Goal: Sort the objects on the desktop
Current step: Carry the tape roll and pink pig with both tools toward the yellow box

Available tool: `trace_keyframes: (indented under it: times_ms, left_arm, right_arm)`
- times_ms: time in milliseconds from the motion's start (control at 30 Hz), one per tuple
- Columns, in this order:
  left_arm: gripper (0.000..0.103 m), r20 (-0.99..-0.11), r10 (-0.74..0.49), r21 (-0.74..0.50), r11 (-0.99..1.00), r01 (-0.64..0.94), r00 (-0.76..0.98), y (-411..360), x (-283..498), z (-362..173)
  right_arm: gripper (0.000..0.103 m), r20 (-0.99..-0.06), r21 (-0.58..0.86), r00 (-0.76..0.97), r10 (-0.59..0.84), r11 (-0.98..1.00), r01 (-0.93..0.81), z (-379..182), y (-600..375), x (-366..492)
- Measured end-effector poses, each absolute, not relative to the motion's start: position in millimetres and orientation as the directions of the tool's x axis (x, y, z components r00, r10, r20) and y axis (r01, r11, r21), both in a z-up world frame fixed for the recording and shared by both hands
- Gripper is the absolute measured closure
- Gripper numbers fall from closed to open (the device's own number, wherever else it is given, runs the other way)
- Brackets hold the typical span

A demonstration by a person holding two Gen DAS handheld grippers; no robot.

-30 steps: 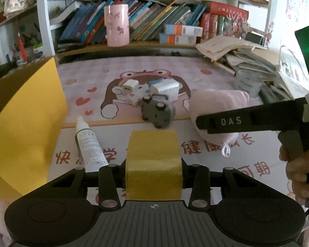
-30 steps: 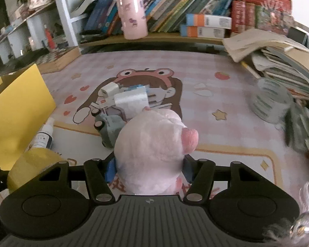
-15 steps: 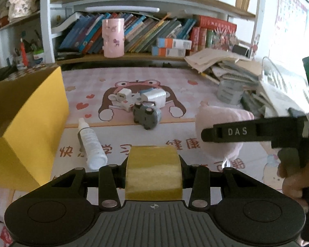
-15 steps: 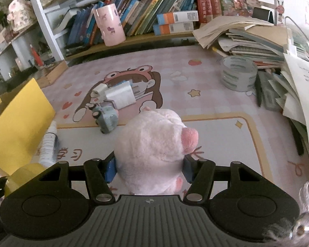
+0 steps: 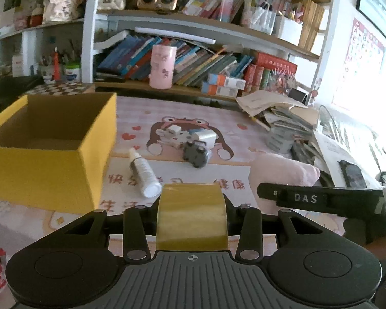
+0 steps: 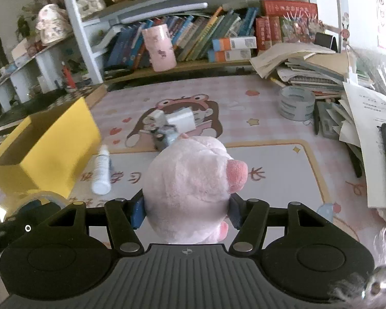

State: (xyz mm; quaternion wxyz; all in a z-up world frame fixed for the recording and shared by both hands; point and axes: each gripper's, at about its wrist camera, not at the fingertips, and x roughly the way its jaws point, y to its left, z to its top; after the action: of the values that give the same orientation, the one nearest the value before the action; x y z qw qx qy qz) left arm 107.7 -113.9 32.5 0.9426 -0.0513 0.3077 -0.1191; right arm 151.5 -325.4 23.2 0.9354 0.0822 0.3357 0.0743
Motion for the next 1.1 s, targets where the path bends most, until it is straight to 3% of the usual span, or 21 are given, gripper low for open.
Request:
trace_keyframes:
  times_ms: [1100]
  left_arm:
    - [0.063, -0.597, -0.214, -0.193, 0.974, 0.121, 0.773, 12.5, 6.9, 26.7]
  right_arm:
    - [0.045, -0.623, 0.207, 0.719, 0.308, 0.951, -0.227, 15.1, -182.4, 48.0]
